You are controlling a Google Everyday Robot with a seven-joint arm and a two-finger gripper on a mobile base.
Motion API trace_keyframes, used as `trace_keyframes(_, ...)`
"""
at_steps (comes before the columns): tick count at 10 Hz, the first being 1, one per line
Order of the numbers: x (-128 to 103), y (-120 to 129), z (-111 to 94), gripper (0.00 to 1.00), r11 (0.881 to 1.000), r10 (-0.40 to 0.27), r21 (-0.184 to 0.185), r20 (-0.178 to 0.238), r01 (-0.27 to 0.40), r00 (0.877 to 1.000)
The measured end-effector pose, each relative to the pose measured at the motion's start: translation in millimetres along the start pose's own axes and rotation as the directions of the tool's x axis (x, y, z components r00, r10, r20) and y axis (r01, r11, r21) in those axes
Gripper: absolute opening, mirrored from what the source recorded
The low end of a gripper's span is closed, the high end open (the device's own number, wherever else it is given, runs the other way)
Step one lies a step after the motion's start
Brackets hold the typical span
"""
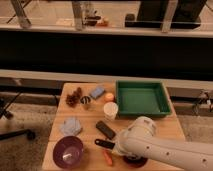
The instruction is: Place brush in table surface
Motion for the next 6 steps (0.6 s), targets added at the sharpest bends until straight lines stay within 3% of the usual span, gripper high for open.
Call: trace_keyframes(6, -0.7, -1.2, -14.1, 0.0, 0.997, -0.029, 0.066, -0.026, 0.03, 0.999)
